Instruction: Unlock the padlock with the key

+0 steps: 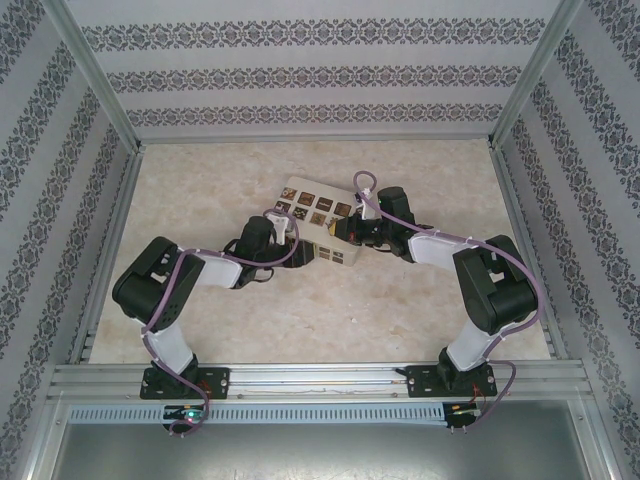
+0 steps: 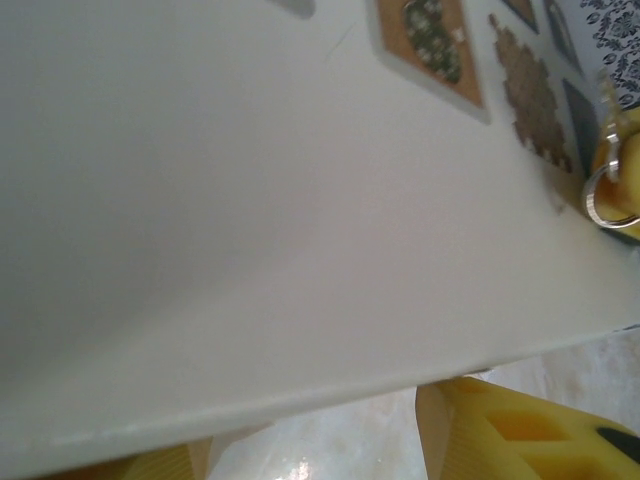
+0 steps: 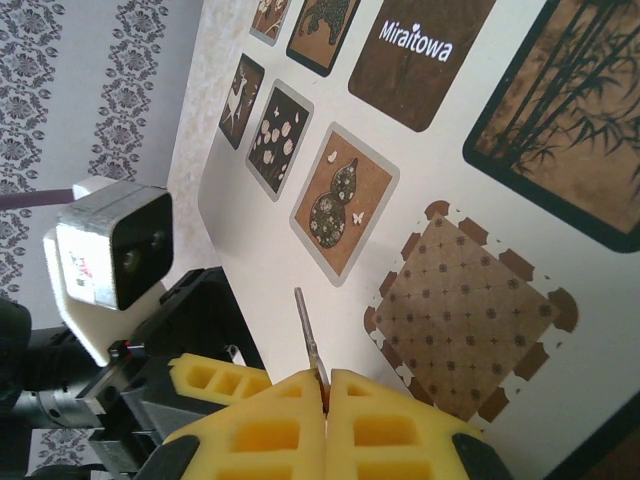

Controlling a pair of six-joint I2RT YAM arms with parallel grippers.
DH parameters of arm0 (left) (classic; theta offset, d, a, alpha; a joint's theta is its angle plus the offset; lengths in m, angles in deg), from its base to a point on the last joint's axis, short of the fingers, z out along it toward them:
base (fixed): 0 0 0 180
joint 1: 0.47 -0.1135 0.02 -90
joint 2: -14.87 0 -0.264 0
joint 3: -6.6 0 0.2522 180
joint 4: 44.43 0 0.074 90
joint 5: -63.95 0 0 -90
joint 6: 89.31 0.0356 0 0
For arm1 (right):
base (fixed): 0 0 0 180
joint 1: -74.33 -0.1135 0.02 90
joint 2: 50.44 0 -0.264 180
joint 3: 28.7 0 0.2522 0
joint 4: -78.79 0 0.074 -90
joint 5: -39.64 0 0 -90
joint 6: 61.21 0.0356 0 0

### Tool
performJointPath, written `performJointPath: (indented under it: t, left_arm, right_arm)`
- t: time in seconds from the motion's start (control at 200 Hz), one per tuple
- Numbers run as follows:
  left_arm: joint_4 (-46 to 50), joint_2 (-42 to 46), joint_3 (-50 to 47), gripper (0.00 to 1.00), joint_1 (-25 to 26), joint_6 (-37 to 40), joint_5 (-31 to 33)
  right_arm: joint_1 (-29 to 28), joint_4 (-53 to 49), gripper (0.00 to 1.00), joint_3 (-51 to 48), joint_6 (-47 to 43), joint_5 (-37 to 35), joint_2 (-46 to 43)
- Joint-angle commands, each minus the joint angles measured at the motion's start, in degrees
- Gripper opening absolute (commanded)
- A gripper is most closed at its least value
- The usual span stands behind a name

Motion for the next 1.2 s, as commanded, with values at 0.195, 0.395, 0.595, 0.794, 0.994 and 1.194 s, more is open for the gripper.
performJointPath:
  t: [0.195, 0.395, 0.595, 0.794, 0.994, 1.194]
  left_arm:
    - [-7.2, -2.1, -1.4, 0.53, 0.7, -1.9, -0.2]
    - [-9.1, -3.4, -1.4, 0.51, 0.8, -2.6, -0.2]
    - [-10.1, -3.7, -1.2, 0.5, 1.5, -3.7, 0.9]
    - [-10.6, -3.5, -1.1, 0.49, 2.7, -4.3, 2.5]
    - [-10.3, -3.8, -0.5, 0.48, 3.7, -4.7, 4.0]
    - [-10.1, -4.2, 0.1, 0.47, 4.8, -5.6, 6.6]
  right_arm:
    - [-0.9, -5.0, 0.0, -2.8, 0.4, -1.9, 1.2]
    - [-1.0, -4.9, 0.0, -2.5, 0.5, -2.0, 1.4]
    - [-1.1, -5.0, 0.0, -2.3, 0.6, -2.0, 1.4]
    - [-1.1, -4.9, 0.0, -2.3, 0.9, -2.3, 1.4]
    - [-1.3, -5.0, 0.0, -2.1, 1.0, -2.5, 1.5]
    - [-1.5, -4.9, 0.0, -2.0, 1.1, -2.7, 1.6]
